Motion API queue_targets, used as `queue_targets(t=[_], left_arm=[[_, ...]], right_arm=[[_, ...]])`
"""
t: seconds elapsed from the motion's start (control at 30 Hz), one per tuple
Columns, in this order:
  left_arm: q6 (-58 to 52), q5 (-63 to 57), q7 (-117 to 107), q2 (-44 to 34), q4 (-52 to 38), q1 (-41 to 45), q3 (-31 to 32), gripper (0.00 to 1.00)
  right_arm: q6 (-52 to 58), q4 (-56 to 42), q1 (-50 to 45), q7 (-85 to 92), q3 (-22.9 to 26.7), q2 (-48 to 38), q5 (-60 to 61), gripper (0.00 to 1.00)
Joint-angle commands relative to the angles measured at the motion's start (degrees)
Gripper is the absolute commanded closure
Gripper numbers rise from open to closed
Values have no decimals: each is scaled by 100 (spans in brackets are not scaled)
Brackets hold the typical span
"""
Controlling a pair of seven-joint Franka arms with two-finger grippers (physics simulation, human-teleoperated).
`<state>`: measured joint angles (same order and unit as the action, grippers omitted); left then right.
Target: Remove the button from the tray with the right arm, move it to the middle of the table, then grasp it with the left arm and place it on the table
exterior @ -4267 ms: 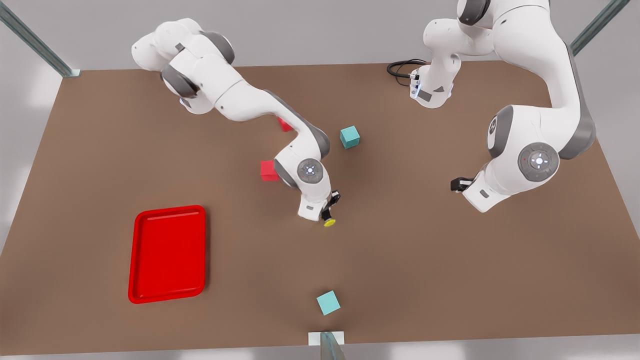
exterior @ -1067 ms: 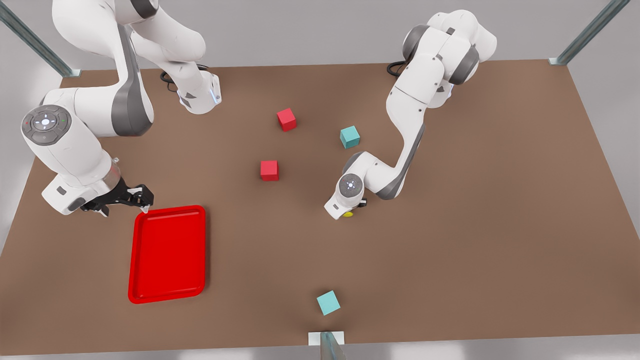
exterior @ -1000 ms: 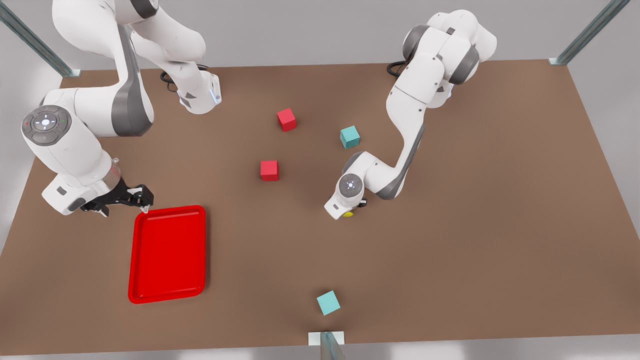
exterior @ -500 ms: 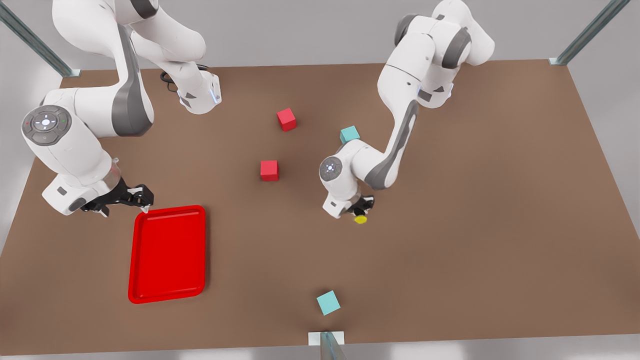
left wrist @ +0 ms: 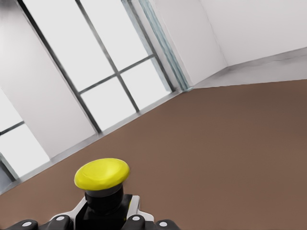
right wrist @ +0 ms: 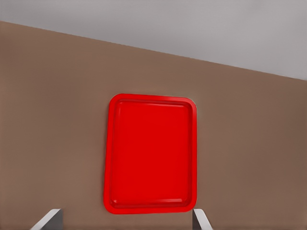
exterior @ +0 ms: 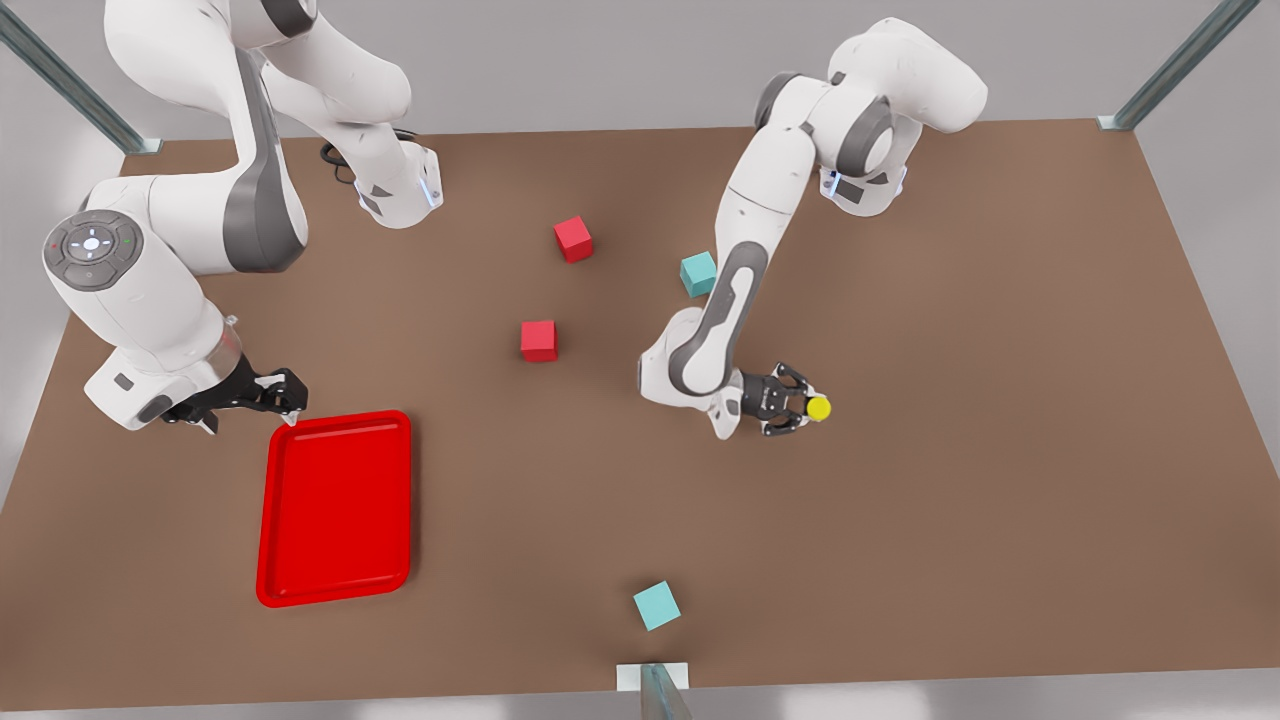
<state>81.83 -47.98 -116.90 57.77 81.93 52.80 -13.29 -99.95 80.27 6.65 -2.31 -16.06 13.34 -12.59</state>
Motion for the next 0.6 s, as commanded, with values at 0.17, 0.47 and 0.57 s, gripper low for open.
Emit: queue_targets(t=[0.17, 0.47, 0.57], left_arm=[[500, -115, -6539, 261, -1, -7, 1, 59], [632, -123, -6504, 428, 8, 2, 1, 0], [650, -123, -6504, 428, 8, 20, 1, 0]], right_arm=[[2, -3, -6, 11, -3, 2, 3, 0], [2, -12, 56, 20, 6, 20, 2, 0], [2, -12, 56, 20, 6, 29, 11, 0]])
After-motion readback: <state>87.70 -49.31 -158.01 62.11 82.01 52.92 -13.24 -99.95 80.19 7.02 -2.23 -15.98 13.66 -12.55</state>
